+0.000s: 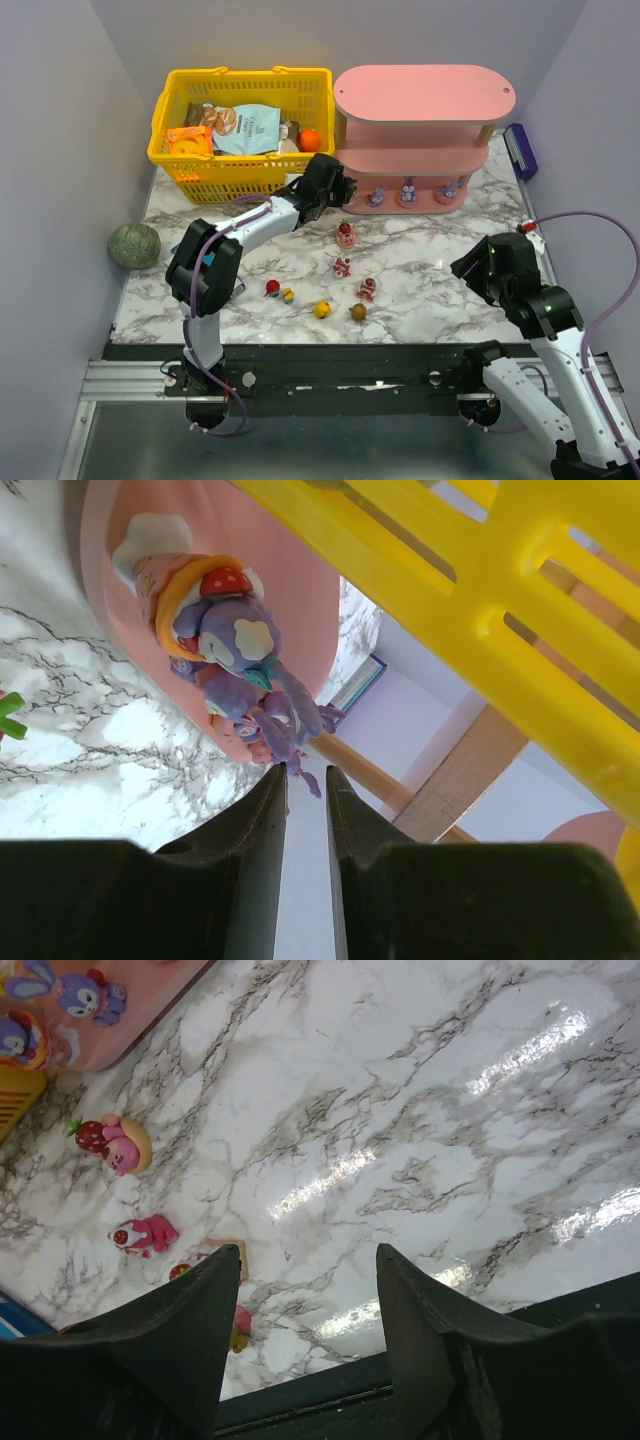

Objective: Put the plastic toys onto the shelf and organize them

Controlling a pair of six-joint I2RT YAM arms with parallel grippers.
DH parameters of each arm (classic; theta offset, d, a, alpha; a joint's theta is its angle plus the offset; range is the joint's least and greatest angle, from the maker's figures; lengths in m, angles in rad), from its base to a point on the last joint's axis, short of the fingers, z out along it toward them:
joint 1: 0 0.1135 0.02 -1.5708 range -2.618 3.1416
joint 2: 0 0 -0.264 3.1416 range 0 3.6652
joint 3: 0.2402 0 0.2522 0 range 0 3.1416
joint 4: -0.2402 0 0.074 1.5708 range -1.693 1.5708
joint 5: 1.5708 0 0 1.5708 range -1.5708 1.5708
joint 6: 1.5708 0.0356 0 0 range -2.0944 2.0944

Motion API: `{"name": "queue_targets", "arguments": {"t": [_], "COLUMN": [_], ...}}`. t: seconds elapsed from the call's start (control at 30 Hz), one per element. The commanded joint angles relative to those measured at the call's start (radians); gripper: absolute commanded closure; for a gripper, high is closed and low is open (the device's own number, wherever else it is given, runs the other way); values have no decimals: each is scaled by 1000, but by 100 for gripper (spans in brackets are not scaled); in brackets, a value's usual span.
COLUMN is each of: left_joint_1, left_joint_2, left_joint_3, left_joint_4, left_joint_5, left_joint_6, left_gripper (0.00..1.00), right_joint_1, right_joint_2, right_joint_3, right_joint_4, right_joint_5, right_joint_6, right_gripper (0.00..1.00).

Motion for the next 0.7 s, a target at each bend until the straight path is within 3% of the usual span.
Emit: {"name": "queue_targets", "arguments": {"t": [0.0,0.47,0.67], "left_joint_1": [3,3,3], "left_joint_2": [-15,-56,-89], "left_joint_3": [-23,-51,-86], "left_joint_4": [28,35,67], "left_joint_5": [25,24,28], "left_joint_6": [-372,-357,-351], "left_gripper": [69,69,69], "right_joint_1": [-7,-7,-7], "right_joint_2": [-6,-9,-22], "right_joint_3": [-15,-6,5], "right_joint_4": [16,16,19], "right_joint_5": [28,14,2], "right_joint_6": [-5,-7,-16], "right_gripper": [36,35,24]}}
